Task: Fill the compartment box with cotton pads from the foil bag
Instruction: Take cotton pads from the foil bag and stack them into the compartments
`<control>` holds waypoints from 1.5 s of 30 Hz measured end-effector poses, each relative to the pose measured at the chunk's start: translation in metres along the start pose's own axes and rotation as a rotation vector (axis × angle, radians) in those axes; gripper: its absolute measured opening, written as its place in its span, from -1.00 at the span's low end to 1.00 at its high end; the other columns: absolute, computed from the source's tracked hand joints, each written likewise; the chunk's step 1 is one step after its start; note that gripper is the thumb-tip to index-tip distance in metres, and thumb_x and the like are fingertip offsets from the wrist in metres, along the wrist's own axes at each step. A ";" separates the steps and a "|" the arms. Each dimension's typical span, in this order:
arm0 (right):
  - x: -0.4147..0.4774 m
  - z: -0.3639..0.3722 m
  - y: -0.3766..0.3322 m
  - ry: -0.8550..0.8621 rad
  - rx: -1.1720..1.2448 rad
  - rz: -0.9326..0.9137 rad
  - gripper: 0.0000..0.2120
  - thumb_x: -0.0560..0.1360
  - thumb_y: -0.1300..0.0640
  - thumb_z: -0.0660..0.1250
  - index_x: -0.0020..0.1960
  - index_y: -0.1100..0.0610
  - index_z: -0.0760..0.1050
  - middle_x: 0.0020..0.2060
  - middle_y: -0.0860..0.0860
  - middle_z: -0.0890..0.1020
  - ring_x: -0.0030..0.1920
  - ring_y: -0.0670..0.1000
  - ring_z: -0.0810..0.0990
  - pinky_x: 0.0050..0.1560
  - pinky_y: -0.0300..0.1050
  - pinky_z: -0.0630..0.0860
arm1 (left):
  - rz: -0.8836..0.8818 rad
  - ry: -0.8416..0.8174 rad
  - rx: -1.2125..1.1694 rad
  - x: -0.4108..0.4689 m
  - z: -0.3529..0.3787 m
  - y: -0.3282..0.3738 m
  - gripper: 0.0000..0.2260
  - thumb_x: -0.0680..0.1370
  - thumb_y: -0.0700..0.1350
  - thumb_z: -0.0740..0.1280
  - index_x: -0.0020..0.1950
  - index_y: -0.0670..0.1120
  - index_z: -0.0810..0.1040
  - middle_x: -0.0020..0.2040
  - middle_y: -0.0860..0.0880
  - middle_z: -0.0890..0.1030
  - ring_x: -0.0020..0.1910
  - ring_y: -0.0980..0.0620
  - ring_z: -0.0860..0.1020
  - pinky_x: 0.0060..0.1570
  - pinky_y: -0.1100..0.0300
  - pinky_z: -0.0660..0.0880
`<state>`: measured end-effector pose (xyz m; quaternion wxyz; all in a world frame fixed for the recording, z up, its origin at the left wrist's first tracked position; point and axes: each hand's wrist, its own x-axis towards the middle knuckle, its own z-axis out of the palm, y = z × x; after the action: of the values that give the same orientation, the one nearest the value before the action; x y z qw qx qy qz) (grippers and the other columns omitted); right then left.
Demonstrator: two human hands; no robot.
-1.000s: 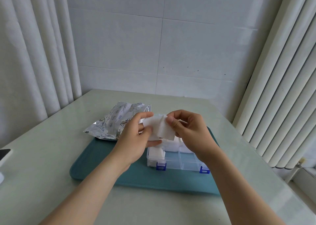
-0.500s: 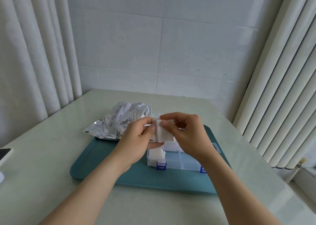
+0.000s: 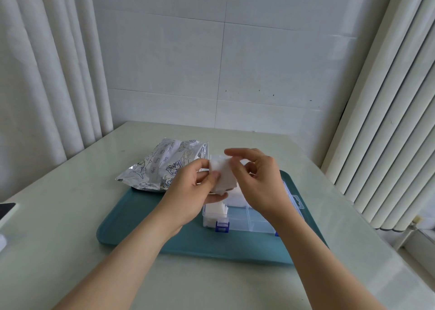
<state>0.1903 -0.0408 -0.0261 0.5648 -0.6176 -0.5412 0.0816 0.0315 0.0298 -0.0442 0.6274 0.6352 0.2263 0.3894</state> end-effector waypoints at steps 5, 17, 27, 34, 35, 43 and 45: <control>-0.003 -0.004 -0.005 -0.166 0.172 0.200 -0.75 0.62 0.27 0.30 0.04 0.08 0.74 -0.31 -0.17 0.69 -0.31 -0.16 0.55 -0.23 -0.30 0.46 | -0.028 0.086 -0.144 0.002 -0.001 0.002 -0.89 0.75 -0.25 0.22 0.26 -0.24 0.44 0.14 -0.27 0.71 0.02 -0.27 0.75 0.06 -0.05 0.71; -0.002 -0.002 -0.006 -0.174 0.325 0.272 -0.79 0.65 0.12 0.36 0.00 0.16 0.75 -0.15 0.14 0.71 -0.15 -0.05 0.58 -0.05 -0.08 0.48 | -0.038 0.202 -0.152 0.007 -0.009 -0.003 -0.85 0.70 -0.18 0.34 0.20 -0.22 0.64 0.13 -0.19 0.74 0.18 -0.16 0.72 0.24 -0.04 0.64; 0.002 -0.008 -0.006 0.015 0.409 0.277 -0.83 0.61 0.26 0.35 -0.09 0.20 0.71 -0.40 0.08 0.54 -0.39 0.04 0.41 -0.34 -0.11 0.39 | 0.038 0.320 -0.026 0.007 -0.012 -0.001 -0.86 0.71 -0.19 0.33 0.17 -0.15 0.67 0.01 -0.11 0.77 0.09 -0.08 0.74 0.04 0.14 0.69; -0.003 0.000 -0.008 -0.068 0.347 0.137 -0.88 0.65 0.22 0.39 0.05 0.21 0.71 -0.31 0.01 0.68 -0.36 -0.03 0.53 -0.34 -0.24 0.46 | 0.033 0.073 -0.005 0.003 -0.005 0.000 -0.75 0.75 -0.26 0.21 0.24 -0.13 0.67 0.08 -0.12 0.77 0.14 -0.06 0.74 0.12 0.09 0.68; -0.003 0.000 -0.008 -0.059 0.340 0.138 -0.89 0.65 0.21 0.40 0.04 0.17 0.72 -0.27 0.03 0.71 -0.36 -0.02 0.54 -0.33 -0.23 0.47 | 0.028 0.057 -0.023 0.002 -0.005 0.001 -0.75 0.75 -0.26 0.20 0.24 -0.14 0.67 0.09 -0.13 0.77 0.15 -0.07 0.73 0.13 0.08 0.68; -0.002 0.003 -0.005 0.028 0.246 0.135 -0.90 0.63 0.12 0.44 0.00 0.07 0.74 -0.20 0.04 0.72 -0.39 0.00 0.57 -0.33 -0.08 0.52 | -0.022 0.030 -0.217 0.005 -0.004 0.000 -0.75 0.75 -0.15 0.24 0.28 -0.27 0.62 0.20 -0.35 0.67 0.21 -0.24 0.70 0.20 -0.10 0.65; -0.002 0.004 -0.004 0.035 0.222 0.123 -0.91 0.62 0.13 0.45 0.04 0.04 0.74 -0.19 -0.01 0.72 -0.39 0.00 0.58 -0.32 -0.11 0.53 | -0.025 0.019 -0.239 0.005 -0.004 0.000 -0.71 0.74 -0.11 0.25 0.30 -0.28 0.60 0.20 -0.34 0.68 0.21 -0.25 0.69 0.21 -0.11 0.65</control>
<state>0.1851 -0.0406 -0.0254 0.6332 -0.5845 -0.4799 0.1647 0.0318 0.0363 -0.0436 0.7013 0.5494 0.1922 0.4116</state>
